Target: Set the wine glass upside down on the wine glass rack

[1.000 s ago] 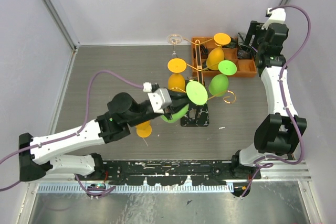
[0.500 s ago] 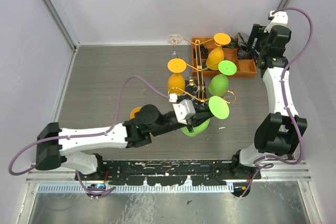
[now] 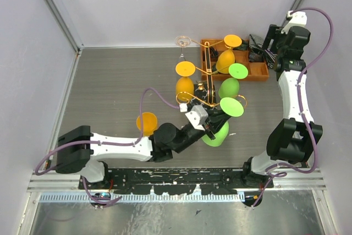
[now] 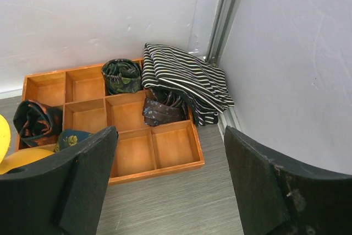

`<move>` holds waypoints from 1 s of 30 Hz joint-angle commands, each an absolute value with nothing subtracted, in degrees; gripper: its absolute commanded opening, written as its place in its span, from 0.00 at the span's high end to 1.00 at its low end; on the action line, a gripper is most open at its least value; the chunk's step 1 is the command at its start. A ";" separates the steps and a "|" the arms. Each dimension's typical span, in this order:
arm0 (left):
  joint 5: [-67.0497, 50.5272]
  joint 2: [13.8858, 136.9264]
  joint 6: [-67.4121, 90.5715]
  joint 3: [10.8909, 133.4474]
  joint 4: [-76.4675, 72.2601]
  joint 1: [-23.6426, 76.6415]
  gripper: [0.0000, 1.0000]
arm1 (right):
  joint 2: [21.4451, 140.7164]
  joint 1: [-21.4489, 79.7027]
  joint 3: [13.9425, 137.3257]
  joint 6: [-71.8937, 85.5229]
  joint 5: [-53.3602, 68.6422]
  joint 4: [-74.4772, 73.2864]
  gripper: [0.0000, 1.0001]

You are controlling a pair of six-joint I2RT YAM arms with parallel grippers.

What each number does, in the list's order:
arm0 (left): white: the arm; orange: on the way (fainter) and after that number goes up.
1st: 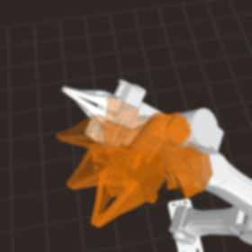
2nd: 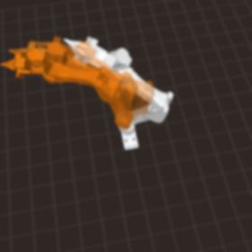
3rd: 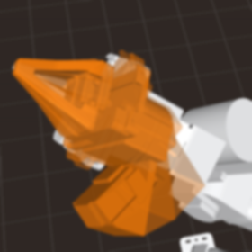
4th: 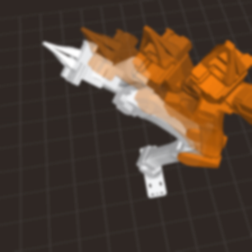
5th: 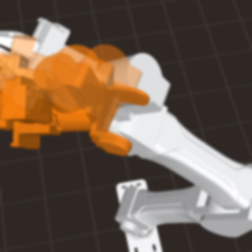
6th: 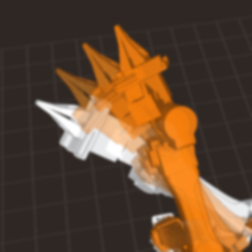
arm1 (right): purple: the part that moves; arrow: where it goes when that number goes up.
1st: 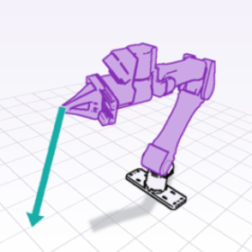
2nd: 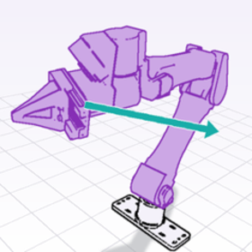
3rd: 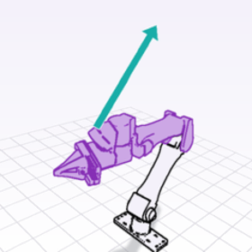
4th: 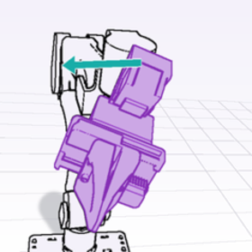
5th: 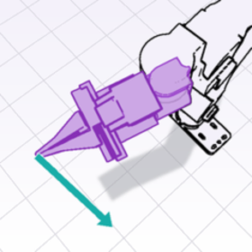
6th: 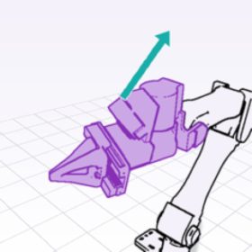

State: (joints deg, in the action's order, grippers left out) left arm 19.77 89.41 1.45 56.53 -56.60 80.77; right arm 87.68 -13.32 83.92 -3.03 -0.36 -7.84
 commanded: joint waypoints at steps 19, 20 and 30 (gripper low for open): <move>40.78 103.98 -9.34 62.58 -71.89 82.50 1.00 | 86.75 -13.54 87.11 -3.60 1.42 -5.27 0.16; 40.96 104.75 -9.13 62.81 -72.16 82.18 1.00 | 86.68 -13.65 87.02 -3.71 1.41 -5.21 0.16; 39.18 109.17 -9.62 66.36 -72.70 79.21 1.00 | 85.80 -13.71 86.22 -4.49 1.12 -5.19 0.15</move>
